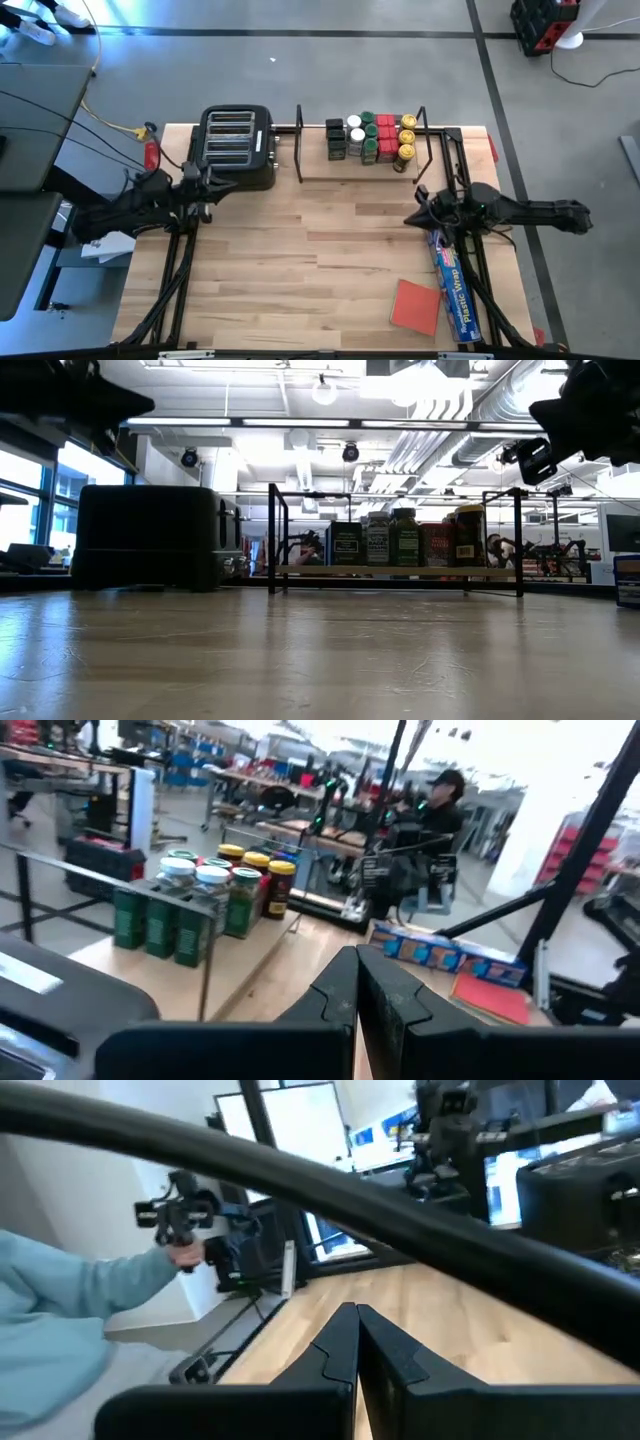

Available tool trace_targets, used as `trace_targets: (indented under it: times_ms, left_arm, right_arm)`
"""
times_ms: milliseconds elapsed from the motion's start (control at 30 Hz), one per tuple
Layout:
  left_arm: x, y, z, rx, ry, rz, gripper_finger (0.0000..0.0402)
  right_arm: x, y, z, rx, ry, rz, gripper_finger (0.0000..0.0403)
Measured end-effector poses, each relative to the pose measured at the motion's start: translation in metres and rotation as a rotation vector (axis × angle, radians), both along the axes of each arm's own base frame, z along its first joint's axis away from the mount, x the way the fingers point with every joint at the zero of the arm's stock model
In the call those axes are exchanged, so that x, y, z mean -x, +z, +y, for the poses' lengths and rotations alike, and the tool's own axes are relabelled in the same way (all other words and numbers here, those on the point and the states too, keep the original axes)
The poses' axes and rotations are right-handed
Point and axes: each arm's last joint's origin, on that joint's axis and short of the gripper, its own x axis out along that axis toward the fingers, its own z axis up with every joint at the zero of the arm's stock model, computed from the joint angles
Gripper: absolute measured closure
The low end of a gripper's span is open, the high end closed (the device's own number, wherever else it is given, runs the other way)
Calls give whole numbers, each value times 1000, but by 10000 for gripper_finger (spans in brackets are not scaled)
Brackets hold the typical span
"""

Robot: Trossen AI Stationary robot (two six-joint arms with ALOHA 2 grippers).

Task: Shelf spices
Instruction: Return to Home Position

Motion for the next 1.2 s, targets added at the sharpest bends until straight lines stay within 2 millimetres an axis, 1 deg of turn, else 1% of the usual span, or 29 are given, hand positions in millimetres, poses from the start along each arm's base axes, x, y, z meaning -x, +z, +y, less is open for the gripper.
trace_targets:
  times_ms: [133, 200, 333, 433, 733, 833, 1200]
  left_arm:
    - [-11, -21, 1, 14, -20, -9, 401]
    - [-16, -29, 1, 17, -31, -19, 401]
    - [-21, -42, -1, -8, -49, -82, 401]
    - [-24, -52, -1, -23, -41, -94, 401]
    - [-25, -56, -4, -88, -50, -41, 401]
    - [-26, -59, -4, -90, -52, -5, 401]
    - [-26, -61, -4, -89, -53, 14, 401]
  right_arm:
    - [0, 1, -1, 32, -32, -16, 403]
    - [0, 2, -2, 52, -75, -30, 403]
    - [0, 3, -5, 99, -184, -49, 403]
    - [0, 3, -6, 113, -207, -48, 403]
    - [-1, -6, -6, 87, -202, 42, 403]
    - [-1, -8, -6, 51, -222, 74, 403]
    - [-1, -17, -7, 58, -239, 165, 403]
